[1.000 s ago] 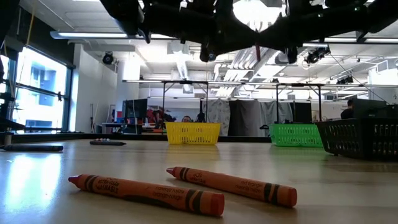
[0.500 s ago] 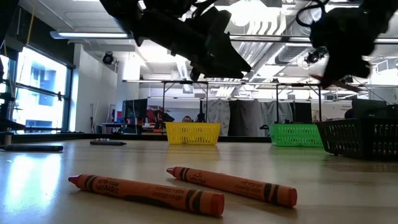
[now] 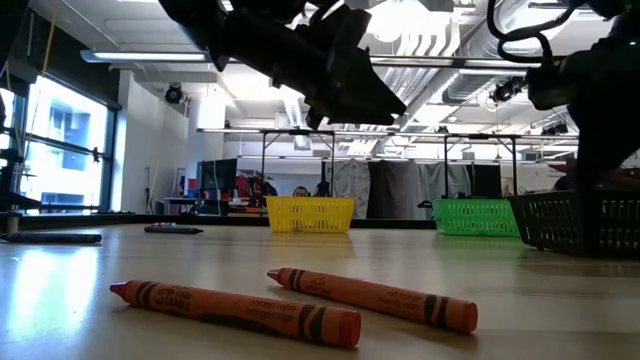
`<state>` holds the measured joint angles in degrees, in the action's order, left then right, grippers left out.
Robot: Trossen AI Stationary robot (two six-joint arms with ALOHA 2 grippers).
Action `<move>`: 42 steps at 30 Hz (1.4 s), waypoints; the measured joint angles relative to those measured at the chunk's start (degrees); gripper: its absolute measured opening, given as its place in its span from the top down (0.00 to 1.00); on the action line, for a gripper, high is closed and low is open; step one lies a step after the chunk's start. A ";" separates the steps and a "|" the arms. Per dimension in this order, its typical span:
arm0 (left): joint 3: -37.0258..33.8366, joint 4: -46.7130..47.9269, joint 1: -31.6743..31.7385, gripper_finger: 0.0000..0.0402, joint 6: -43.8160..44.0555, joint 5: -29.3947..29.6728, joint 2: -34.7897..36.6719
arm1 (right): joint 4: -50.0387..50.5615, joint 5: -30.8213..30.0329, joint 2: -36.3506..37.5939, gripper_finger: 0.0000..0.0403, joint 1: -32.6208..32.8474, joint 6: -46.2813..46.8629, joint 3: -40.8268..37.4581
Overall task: Sort crayons
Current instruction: Put the orange crayon into the black basket
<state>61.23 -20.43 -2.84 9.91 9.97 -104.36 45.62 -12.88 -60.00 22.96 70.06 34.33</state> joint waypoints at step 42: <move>-0.33 77.99 -28.88 0.67 50.73 -20.82 14.36 | 3.05 -16.14 -0.44 0.61 -15.29 -39.58 16.39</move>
<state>60.90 57.57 -31.72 60.64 -10.85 -90.00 48.66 -29.02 -60.45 7.67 30.48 50.72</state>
